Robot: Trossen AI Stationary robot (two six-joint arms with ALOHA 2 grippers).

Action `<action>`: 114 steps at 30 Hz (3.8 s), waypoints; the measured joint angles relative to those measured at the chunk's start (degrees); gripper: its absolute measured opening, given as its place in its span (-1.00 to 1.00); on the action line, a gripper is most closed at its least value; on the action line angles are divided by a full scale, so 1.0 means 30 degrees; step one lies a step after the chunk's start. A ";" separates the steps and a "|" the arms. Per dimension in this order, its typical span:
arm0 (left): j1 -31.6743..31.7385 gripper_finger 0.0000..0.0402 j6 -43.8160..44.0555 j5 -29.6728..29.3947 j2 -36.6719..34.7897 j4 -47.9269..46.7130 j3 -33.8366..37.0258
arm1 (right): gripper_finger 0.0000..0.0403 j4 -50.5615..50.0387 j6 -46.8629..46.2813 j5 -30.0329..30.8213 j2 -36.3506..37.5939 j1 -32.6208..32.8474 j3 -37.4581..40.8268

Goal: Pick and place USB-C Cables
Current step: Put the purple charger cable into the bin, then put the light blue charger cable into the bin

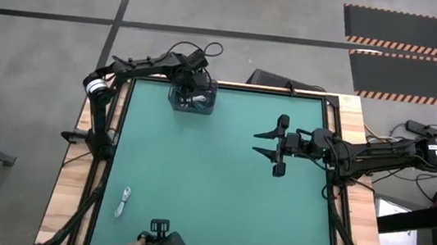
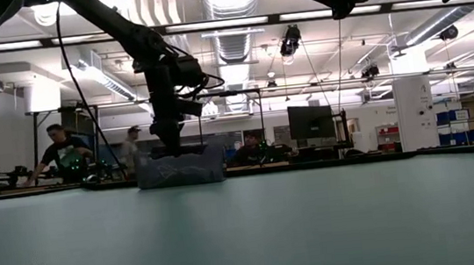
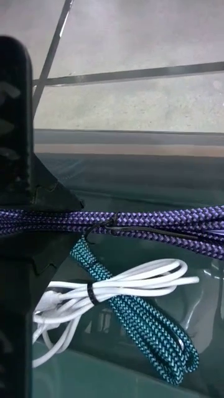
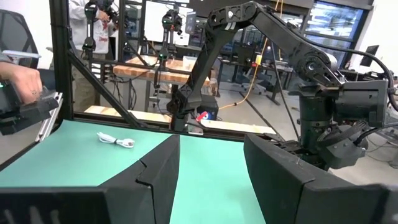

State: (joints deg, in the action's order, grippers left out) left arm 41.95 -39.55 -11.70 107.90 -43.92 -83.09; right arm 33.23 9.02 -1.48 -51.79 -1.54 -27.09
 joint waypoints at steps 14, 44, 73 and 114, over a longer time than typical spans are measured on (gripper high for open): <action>0.0029 -0.90 0.0029 0.0019 0.0022 0.0177 0.0085 | -0.15 -0.0002 0.0000 0.0000 0.0000 0.0002 0.0000; 0.0029 -0.84 0.0044 0.0274 0.0036 0.1858 0.1311 | -0.15 0.0000 -0.0117 -0.0007 0.0000 0.0006 0.0000; -0.3004 -0.59 0.5945 -0.1177 -0.4504 0.1901 0.1297 | -0.15 0.0015 0.0000 -0.0007 0.0000 0.0006 0.0000; -1.6023 -0.59 2.5256 0.3052 -0.6156 -0.4867 0.4957 | -0.15 0.0608 0.1202 -0.0002 -0.0007 0.0006 0.0000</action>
State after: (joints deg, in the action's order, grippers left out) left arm -6.11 36.22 -2.55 89.43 -58.52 -68.22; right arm 35.06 12.62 -1.48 -51.81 -1.52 -27.09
